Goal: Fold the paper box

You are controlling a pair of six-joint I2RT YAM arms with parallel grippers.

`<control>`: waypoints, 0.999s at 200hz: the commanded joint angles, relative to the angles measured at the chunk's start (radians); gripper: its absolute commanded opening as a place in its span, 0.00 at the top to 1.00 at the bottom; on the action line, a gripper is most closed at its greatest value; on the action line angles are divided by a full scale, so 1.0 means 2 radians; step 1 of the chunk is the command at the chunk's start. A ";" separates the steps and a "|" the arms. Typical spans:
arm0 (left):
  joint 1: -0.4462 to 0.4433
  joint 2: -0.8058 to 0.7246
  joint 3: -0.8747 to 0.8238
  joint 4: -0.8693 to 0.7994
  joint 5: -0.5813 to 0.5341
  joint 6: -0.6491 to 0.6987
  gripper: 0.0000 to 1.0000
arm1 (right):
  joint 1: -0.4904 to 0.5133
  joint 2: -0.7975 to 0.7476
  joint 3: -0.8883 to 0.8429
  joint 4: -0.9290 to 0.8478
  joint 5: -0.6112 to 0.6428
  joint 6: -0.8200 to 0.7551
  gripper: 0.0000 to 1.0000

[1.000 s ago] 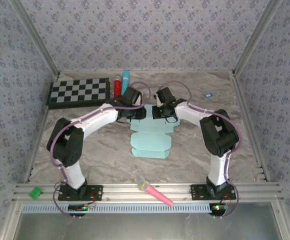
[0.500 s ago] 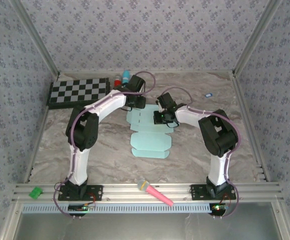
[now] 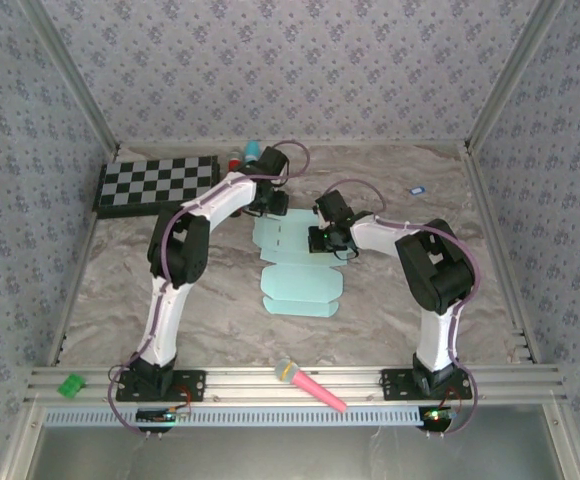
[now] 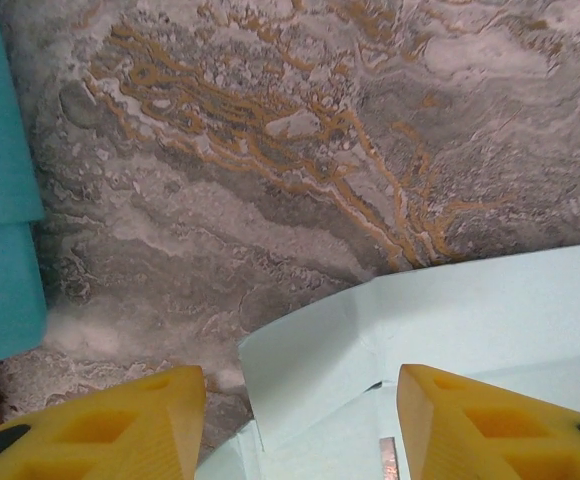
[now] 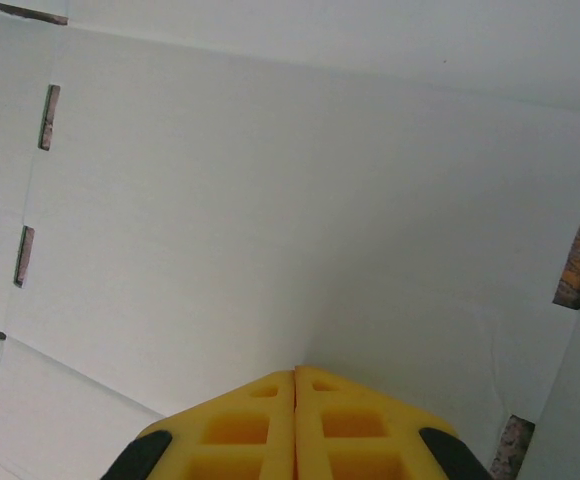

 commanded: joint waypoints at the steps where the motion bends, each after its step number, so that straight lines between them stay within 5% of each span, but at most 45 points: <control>1: 0.000 0.022 0.042 -0.032 0.011 0.010 0.46 | 0.004 0.006 -0.008 -0.007 0.002 0.008 0.92; 87: 0.000 0.042 0.073 -0.054 0.029 0.011 0.49 | 0.003 0.007 -0.009 -0.008 0.003 0.007 0.92; 200: 0.000 0.042 0.077 -0.029 0.145 0.008 0.57 | 0.003 0.009 -0.009 -0.009 0.003 0.004 0.92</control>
